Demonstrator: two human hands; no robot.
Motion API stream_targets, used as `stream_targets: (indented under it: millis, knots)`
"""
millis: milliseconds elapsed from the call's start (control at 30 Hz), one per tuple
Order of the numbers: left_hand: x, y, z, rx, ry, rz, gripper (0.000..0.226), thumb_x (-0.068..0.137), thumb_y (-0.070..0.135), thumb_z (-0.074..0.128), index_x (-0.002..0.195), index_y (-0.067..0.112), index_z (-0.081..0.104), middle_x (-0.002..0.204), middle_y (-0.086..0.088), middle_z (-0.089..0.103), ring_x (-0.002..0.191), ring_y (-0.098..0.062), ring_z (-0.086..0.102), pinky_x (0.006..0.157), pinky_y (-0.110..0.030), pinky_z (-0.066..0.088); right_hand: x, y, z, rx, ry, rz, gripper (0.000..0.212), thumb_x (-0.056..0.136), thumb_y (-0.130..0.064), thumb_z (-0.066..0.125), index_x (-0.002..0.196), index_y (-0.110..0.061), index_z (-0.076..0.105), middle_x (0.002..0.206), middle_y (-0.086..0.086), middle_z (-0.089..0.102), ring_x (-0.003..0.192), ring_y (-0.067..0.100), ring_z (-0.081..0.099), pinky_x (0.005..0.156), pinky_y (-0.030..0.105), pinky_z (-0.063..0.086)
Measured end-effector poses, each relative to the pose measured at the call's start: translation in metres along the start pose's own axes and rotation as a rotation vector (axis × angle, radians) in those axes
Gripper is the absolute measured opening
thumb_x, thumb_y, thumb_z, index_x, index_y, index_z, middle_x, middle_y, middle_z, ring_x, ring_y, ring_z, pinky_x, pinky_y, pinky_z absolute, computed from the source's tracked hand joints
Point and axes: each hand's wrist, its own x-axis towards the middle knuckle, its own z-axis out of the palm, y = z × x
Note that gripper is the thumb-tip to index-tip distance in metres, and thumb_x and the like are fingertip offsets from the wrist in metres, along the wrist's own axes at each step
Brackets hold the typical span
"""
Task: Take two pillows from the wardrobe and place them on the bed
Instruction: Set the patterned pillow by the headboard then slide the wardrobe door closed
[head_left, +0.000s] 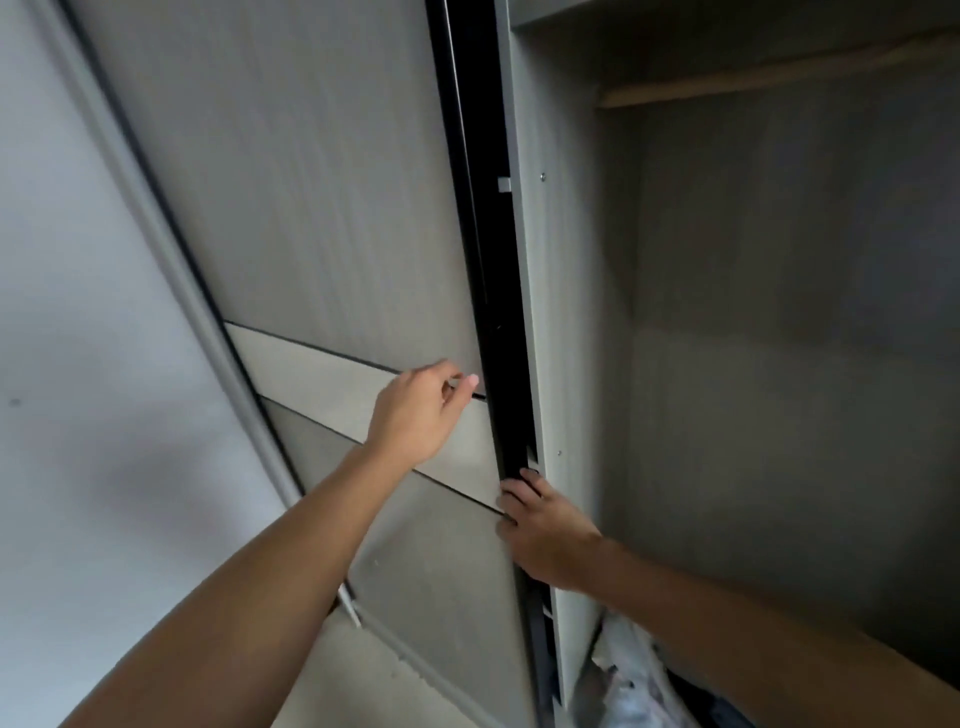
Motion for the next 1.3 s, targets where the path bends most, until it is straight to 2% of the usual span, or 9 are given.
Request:
stream_targets:
  millis: [67,133,200,267,433,600,967,1067,1300]
  knots:
    - [0.031,-0.002,-0.006,-0.071,0.049,0.128,0.031,0.093,0.043,0.049,0.093,0.015,0.063,0.074,-0.004,0.067,0.076,-0.033,0.063,0.064,-0.036,0.05,0.02,-0.003,0.002,-0.031,-0.016,0.044,0.018,0.07,-0.029,0.065,0.084,-0.021,0.073,0.104,0.008,0.067,0.116,0.029,0.056,0.106,0.055,0.039]
    - [0.054,-0.001,-0.009,-0.117,0.067,0.234,0.033,0.093,0.043,0.049,0.081,0.013,0.056,0.061,0.001,0.056,0.062,-0.031,0.059,0.055,-0.032,0.043,0.029,-0.003,0.006,-0.057,-0.067,0.056,0.018,0.07,-0.029,0.069,0.085,-0.019,0.072,0.105,0.011,0.066,0.122,0.03,0.051,0.102,0.063,0.038]
    - [0.068,0.002,-0.007,-0.137,0.096,0.279,0.037,0.094,0.043,0.05,0.074,0.012,0.051,0.056,-0.005,0.056,0.057,-0.033,0.056,0.051,-0.034,0.04,0.032,-0.003,0.01,-0.097,-0.111,0.053,0.021,0.074,-0.029,0.069,0.09,-0.016,0.072,0.109,0.012,0.064,0.127,0.03,0.046,0.101,0.065,0.037]
    - [0.071,0.004,-0.002,-0.154,0.151,0.29,0.038,0.094,0.04,0.051,0.072,0.008,0.051,0.056,-0.012,0.059,0.055,-0.037,0.055,0.05,-0.037,0.04,0.032,-0.003,0.012,-0.131,-0.137,0.059,0.023,0.076,-0.029,0.067,0.094,-0.016,0.072,0.11,0.01,0.063,0.126,0.027,0.045,0.103,0.062,0.038]
    - [0.069,0.009,0.004,-0.184,0.206,0.281,0.039,0.095,0.035,0.05,0.072,0.003,0.051,0.055,-0.017,0.06,0.052,-0.039,0.055,0.049,-0.045,0.045,0.035,-0.005,0.009,-0.151,-0.145,0.092,0.018,0.071,-0.034,0.069,0.084,-0.021,0.072,0.098,0.002,0.066,0.119,0.021,0.05,0.1,0.05,0.045]
    - [0.067,0.015,0.004,-0.203,0.213,0.293,0.039,0.094,0.033,0.053,0.07,0.003,0.049,0.055,-0.018,0.059,0.052,-0.04,0.054,0.046,-0.041,0.042,0.029,-0.006,0.003,-0.134,-0.166,0.115,0.016,0.07,-0.033,0.068,0.081,-0.022,0.072,0.094,-0.001,0.068,0.115,0.018,0.054,0.095,0.042,0.048]
    - [0.042,0.075,-0.002,-0.164,0.075,0.392,0.034,0.096,0.034,0.048,0.082,0.003,0.051,0.069,-0.018,0.065,0.065,-0.041,0.059,0.056,-0.046,0.047,-0.038,-0.006,-0.014,-0.069,-0.226,0.251,0.011,0.068,-0.031,0.069,0.073,-0.021,0.068,0.088,-0.003,0.064,0.114,0.018,0.053,0.076,0.034,0.047]
    - [0.035,0.1,0.002,-0.173,0.044,0.448,0.032,0.095,0.033,0.048,0.081,0.004,0.05,0.067,-0.016,0.065,0.063,-0.04,0.06,0.054,-0.043,0.047,-0.069,-0.003,-0.025,-0.062,-0.247,0.293,0.01,0.069,-0.03,0.07,0.073,-0.021,0.068,0.088,-0.002,0.064,0.114,0.019,0.054,0.073,0.033,0.047]
    - [0.015,0.171,0.015,-0.151,0.062,0.59,0.03,0.092,0.036,0.051,0.08,0.009,0.051,0.064,-0.016,0.065,0.058,-0.04,0.06,0.05,-0.034,0.036,-0.147,0.001,-0.049,-0.041,-0.244,0.417,0.005,0.066,-0.025,0.067,0.068,-0.02,0.064,0.085,-0.001,0.063,0.109,0.022,0.057,0.065,0.033,0.046]
